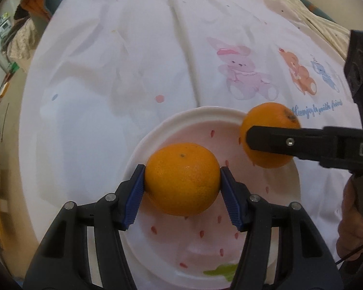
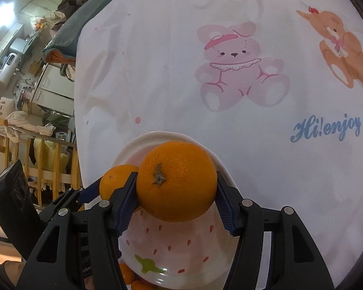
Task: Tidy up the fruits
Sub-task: 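Carry both held oranges over the pink strawberry plate, then open the right gripper onto the plate while the left gripper releases its orange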
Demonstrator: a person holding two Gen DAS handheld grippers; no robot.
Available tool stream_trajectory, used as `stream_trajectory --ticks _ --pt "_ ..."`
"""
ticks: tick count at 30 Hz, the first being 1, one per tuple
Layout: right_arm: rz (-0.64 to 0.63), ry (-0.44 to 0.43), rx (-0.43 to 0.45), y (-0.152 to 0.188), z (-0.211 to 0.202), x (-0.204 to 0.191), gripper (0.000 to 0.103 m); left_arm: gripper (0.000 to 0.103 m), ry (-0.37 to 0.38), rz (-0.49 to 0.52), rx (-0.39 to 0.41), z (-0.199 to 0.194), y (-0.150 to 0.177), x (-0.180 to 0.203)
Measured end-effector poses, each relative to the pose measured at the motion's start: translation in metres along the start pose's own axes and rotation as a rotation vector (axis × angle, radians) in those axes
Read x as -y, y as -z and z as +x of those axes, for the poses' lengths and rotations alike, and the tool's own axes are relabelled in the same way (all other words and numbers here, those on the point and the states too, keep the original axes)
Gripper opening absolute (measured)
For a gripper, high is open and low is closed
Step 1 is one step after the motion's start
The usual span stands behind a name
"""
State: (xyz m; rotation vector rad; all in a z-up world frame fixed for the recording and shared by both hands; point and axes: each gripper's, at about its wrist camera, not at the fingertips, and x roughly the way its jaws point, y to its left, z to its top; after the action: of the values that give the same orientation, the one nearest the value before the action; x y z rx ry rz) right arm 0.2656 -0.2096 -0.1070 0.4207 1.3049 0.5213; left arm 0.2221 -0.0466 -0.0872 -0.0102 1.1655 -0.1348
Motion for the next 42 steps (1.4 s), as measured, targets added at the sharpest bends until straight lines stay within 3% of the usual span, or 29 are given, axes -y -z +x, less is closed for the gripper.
stream_trajectory --ticks 11,28,30,35,42 --pt "0.010 -0.012 -0.007 -0.002 0.002 0.006 0.064 0.057 0.004 -0.003 -0.001 0.002 -0.001 -0.001" --pt "0.115 -0.020 0.120 -0.005 -0.047 0.034 0.072 0.058 -0.019 0.010 0.017 0.006 -0.003 0.006" --pt "0.121 -0.020 0.127 -0.005 -0.050 0.035 0.073 0.060 -0.015 0.007 0.001 0.006 -0.003 0.007" --pt "0.109 -0.014 0.133 -0.002 -0.057 0.033 0.074 0.091 0.047 -0.014 0.020 -0.007 -0.007 0.005" --pt "0.084 -0.002 0.138 0.009 -0.070 0.029 0.075 0.091 0.044 -0.045 0.045 -0.026 -0.006 0.000"
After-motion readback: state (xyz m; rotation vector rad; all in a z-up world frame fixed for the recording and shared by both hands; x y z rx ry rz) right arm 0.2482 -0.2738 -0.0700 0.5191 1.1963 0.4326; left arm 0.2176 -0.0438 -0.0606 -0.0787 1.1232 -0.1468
